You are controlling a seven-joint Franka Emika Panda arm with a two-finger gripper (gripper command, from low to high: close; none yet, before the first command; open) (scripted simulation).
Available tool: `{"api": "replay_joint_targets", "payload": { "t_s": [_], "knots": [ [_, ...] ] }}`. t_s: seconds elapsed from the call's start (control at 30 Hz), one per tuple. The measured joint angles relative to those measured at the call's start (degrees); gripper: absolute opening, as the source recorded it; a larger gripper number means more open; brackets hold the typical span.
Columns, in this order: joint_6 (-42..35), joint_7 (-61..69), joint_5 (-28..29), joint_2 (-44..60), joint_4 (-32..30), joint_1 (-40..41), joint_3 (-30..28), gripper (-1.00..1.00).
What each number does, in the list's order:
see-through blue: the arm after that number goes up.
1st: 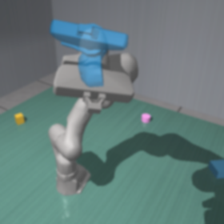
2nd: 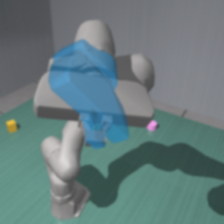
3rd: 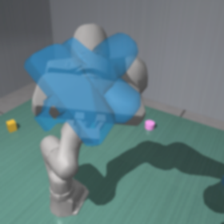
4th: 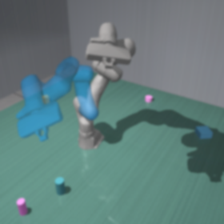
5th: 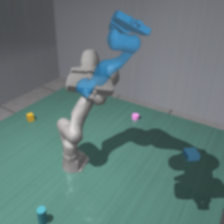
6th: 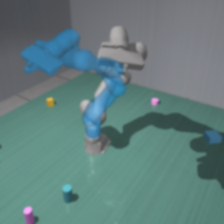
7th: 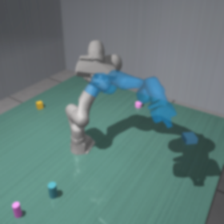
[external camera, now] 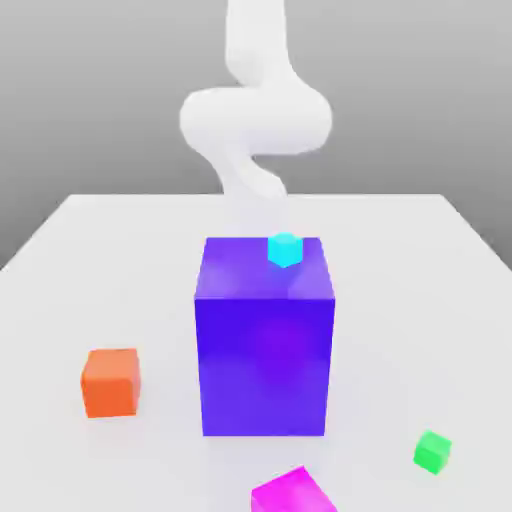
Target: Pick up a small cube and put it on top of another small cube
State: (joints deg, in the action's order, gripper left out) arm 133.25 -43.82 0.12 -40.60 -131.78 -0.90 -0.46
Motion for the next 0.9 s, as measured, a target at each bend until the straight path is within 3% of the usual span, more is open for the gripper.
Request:
{"api": "replay_joint_targets", "payload": {
  "t_s": [0.9],
  "knots": [
    [15.85,23.36,-1.00,56.42,0.04,-4.61,-0.84,0.00]
  ]
}}
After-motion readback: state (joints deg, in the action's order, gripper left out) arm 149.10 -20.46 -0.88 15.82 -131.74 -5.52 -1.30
